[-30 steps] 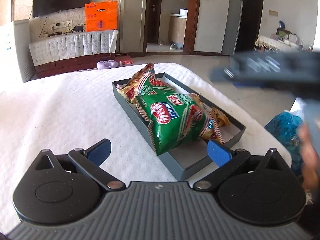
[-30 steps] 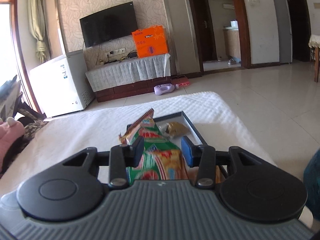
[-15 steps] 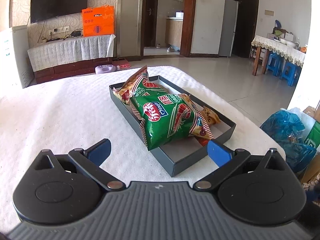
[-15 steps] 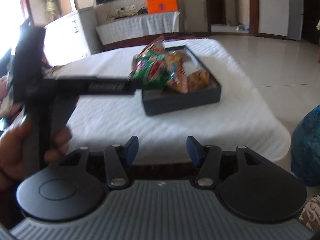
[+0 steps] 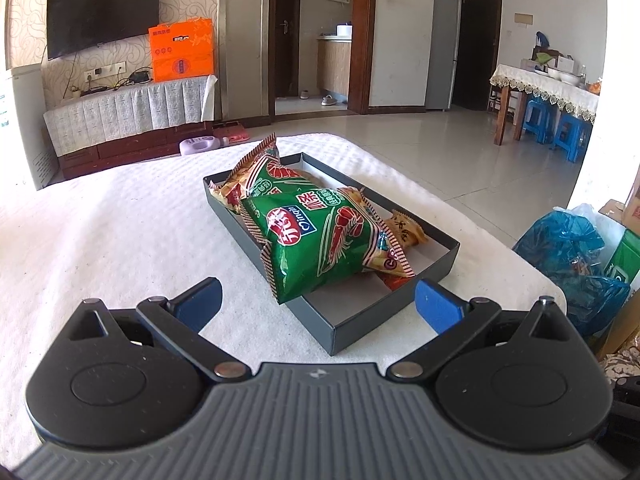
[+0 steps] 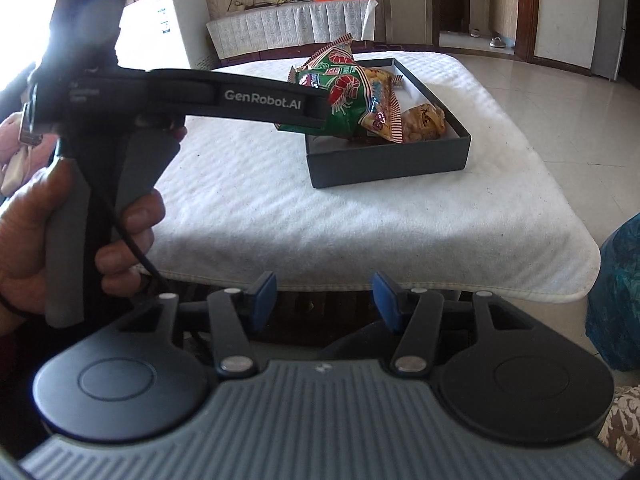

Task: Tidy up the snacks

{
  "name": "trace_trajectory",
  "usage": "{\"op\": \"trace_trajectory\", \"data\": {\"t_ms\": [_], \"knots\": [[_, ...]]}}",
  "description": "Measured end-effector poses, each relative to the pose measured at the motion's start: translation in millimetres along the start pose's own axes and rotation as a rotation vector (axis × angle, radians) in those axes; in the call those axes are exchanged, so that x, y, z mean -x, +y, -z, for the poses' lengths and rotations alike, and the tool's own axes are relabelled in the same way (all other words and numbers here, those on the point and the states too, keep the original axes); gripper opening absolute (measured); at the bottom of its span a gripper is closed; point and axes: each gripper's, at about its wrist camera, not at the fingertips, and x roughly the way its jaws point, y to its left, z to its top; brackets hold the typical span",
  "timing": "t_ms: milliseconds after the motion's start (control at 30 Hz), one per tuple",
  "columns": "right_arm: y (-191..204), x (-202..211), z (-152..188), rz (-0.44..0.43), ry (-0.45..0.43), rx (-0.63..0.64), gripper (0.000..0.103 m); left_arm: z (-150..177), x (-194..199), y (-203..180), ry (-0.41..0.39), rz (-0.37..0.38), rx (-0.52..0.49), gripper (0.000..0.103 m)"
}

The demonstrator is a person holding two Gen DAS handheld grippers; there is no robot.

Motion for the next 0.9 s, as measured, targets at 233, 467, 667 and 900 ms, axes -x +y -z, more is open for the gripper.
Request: {"op": "trace_trajectory", "data": {"t_ms": [233,467,667,900], "knots": [[2.9,-3.2,-0.9,0.011,0.019,0.018,0.055,0.2,-0.3,0.9,0.001,-0.006,-0.008,0.103],[3.8,-3.5,-1.1,0.013,0.025,0.025,0.057,1.2,-1.1,0.0,0.001,-0.007,-0.021,0.103],[1.4,-0.5,-1.0,0.023,0.000,0.001,0.057,2.5,-1.8,0.5,0.002,-0.012,-0.026,0.103],[-3.5,2.4,-1.6,0.041,-0.025,-0.028,0.058,4.0,-2.5,1.6,0.007,-0.019,-0.025,0.103]]}}
